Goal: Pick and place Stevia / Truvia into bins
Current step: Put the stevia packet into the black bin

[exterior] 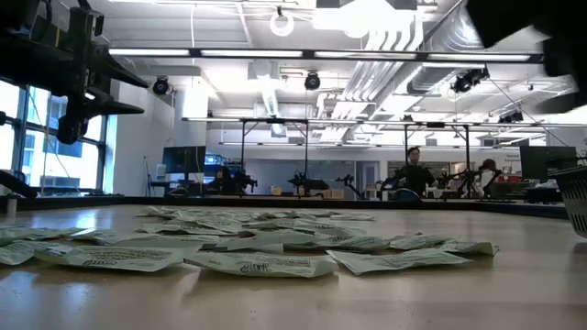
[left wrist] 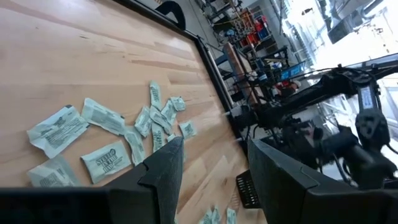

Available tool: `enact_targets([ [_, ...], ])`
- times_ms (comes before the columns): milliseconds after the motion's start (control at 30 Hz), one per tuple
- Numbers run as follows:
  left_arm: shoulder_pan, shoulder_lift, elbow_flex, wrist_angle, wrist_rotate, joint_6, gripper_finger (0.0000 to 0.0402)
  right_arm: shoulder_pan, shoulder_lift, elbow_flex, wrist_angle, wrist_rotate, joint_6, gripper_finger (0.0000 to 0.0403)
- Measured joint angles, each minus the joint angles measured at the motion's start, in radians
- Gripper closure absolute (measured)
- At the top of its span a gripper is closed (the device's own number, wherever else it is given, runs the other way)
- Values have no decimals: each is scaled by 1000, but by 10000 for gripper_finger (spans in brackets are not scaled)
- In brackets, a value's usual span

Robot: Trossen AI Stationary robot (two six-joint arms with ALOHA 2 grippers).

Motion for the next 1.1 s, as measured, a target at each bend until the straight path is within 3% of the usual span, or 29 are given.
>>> enact_targets([
  [167,0,0,0,-18,0,0,186,69,65,0,-20,-17,60,357],
  [433,0,0,0,-20,-1,-1,186,23,127,-1,-26,-64,83,233],
  [567,0,0,0,-19,-1,-2,186,-71,81,9,-26,134,53,183],
  [633,0,0,0,-14,-1,-6,186,-161,70,14,-6,223,-68,173],
  [700,0,0,0,-11,-2,-6,186,-269,75,11,60,242,-279,170],
  [867,0,0,0,-11,-15,-18,186,-519,153,4,329,121,-859,175],
  [1100,0,0,0,-12,-16,-32,186,-671,290,33,381,34,-1238,175],
])
